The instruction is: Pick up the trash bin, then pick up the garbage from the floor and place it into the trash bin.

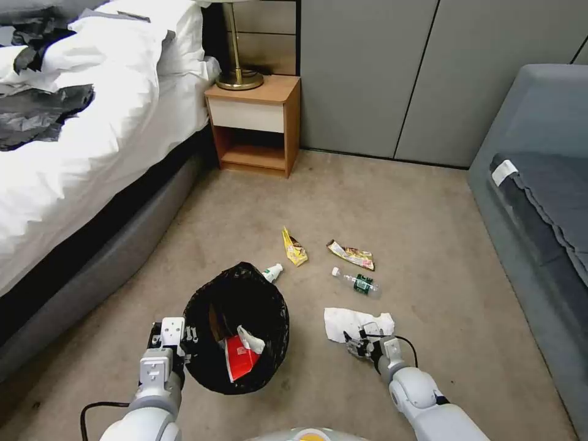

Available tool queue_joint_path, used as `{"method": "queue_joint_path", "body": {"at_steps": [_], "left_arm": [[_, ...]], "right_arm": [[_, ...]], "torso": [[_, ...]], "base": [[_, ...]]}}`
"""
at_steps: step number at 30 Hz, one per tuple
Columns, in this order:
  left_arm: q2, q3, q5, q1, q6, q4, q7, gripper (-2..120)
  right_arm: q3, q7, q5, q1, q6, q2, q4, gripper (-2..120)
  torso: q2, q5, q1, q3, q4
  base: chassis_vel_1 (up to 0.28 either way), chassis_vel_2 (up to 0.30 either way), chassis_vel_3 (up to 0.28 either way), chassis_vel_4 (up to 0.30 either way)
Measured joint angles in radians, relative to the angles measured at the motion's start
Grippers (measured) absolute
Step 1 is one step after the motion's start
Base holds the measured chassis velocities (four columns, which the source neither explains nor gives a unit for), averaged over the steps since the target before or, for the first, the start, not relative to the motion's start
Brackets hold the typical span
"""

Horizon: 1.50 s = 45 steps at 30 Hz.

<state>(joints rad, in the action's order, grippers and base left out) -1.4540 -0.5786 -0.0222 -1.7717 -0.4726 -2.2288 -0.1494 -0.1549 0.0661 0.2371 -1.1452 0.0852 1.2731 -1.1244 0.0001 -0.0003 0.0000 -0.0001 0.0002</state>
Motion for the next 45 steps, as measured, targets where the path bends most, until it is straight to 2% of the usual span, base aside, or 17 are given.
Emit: {"method": "queue_joint_path", "body": {"at_steps": [1, 2, 6, 10, 13, 14, 17, 24, 28, 30, 31, 33, 35, 38, 39, 42, 45], "left_arm": [[0.000, 0.000, 0.000, 0.000, 0.000, 0.000, 0.000, 3], [0.000, 0.000, 0.000, 0.000, 0.000, 0.000, 0.000, 3], [0.001, 0.000, 0.000, 0.000, 0.000, 0.000, 0.000, 3], [0.001, 0.001, 0.000, 0.001, 0.000, 0.000, -0.001, 3], [0.001, 0.001, 0.000, 0.001, 0.000, -0.001, -0.001, 3], [0.001, 0.001, 0.000, 0.001, 0.000, -0.001, -0.001, 3], [0.002, 0.000, -0.001, 0.001, 0.000, -0.001, -0.001, 3], [0.002, 0.002, -0.001, 0.002, 0.000, -0.001, -0.001, 3], [0.002, 0.004, -0.001, 0.002, 0.000, -0.001, -0.001, 3], [0.002, 0.005, -0.001, 0.002, 0.000, -0.001, -0.001, 3], [0.001, 0.006, -0.001, 0.002, 0.000, -0.002, -0.001, 3], [0.000, 0.007, -0.001, 0.004, 0.000, -0.001, -0.001, 3], [-0.001, 0.007, -0.001, 0.005, 0.000, -0.001, 0.000, 3], [-0.001, 0.013, -0.001, 0.005, 0.000, -0.002, 0.000, 3], [-0.001, 0.013, -0.001, 0.005, 0.000, -0.002, 0.000, 3], [-0.002, 0.017, -0.001, 0.001, -0.001, -0.006, 0.001, 3], [-0.003, 0.019, -0.001, -0.002, -0.001, -0.009, 0.002, 3]], "right_arm": [[0.000, 0.000, 0.000, 0.001, -0.004, 0.000, 0.002, 56], [0.000, 0.000, 0.000, 0.001, -0.004, 0.000, 0.002, 56], [-0.003, 0.000, 0.001, 0.003, -0.006, -0.003, 0.000, 36], [-0.004, -0.003, 0.001, 0.004, -0.006, -0.004, -0.004, 26], [-0.003, -0.006, 0.001, 0.006, -0.005, -0.004, -0.011, 11], [-0.003, -0.006, 0.001, 0.006, -0.005, -0.004, -0.011, 11], [-0.003, -0.010, 0.001, 0.006, -0.009, -0.005, -0.029, 0], [-0.003, -0.020, 0.007, -0.012, -0.026, -0.011, -0.086, 0], [0.001, -0.020, 0.025, -0.050, -0.075, -0.025, -0.201, 0], [0.002, -0.018, 0.026, -0.056, -0.088, -0.026, -0.218, 0], [0.003, -0.008, 0.023, -0.073, -0.126, -0.031, -0.263, 0], [0.008, 0.038, 0.009, -0.108, -0.214, -0.042, -0.381, 0], [0.010, 0.060, 0.006, -0.115, -0.244, -0.043, -0.417, 0], [0.031, 0.168, 0.017, -0.143, -0.362, -0.052, -0.614, 0], [0.031, 0.168, 0.017, -0.143, -0.362, -0.052, -0.614, 0], [0.054, 0.276, 0.039, -0.166, -0.412, -0.069, -0.759, 0], [0.069, 0.328, 0.040, -0.177, -0.424, -0.086, -0.819, 0]], "torso": [[0.000, 0.0004, 0.000, 0.000, -0.0001], [0.000, 0.0004, 0.000, 0.000, -0.0001], [0.000, 0.0003, 0.000, 0.000, -0.0002], [0.000, 0.0003, 0.000, 0.000, -0.0001], [0.000, 0.0004, 0.000, 0.000, -0.0003], [0.000, 0.0004, 0.000, 0.000, -0.0003], [0.000, 0.0003, 0.000, 0.000, -0.0002], [0.000, 0.0002, 0.000, 0.000, -0.0002], [0.000, 0.0001, 0.000, 0.000, -0.0002], [0.000, 0.0002, 0.000, 0.000, -0.0002], [0.000, 0.0004, 0.000, 0.000, -0.0001], [0.000, 0.0001, 0.000, 0.000, -0.0002], [0.000, 0.0002, 0.000, 0.000, -0.0003], [0.000, 0.0000, 0.000, 0.000, 0.0000], [0.000, 0.0000, 0.000, 0.000, 0.0000], [0.000, 0.0000, 0.000, 0.000, -0.0001], [0.000, 0.0003, 0.000, 0.000, -0.0002]], "base": [[0.000, 0.000, 0.000, 0.000], [0.000, 0.000, 0.000, 0.000], [0.000, 0.000, 0.000, 0.000], [0.000, 0.000, 0.000, 0.000], [0.000, 0.000, 0.000, 0.000], [0.000, 0.000, 0.000, 0.000], [0.000, 0.000, 0.000, 0.000], [0.000, 0.000, 0.000, 0.000], [0.000, 0.000, 0.000, 0.000], [0.000, 0.000, 0.000, 0.000], [0.000, 0.000, 0.000, 0.000], [0.000, 0.000, 0.000, 0.000], [0.000, 0.000, 0.000, 0.000], [0.000, 0.000, 0.000, 0.000], [0.000, 0.000, 0.000, 0.000], [0.000, 0.000, 0.000, 0.000], [0.000, 0.000, 0.000, 0.000]]}}
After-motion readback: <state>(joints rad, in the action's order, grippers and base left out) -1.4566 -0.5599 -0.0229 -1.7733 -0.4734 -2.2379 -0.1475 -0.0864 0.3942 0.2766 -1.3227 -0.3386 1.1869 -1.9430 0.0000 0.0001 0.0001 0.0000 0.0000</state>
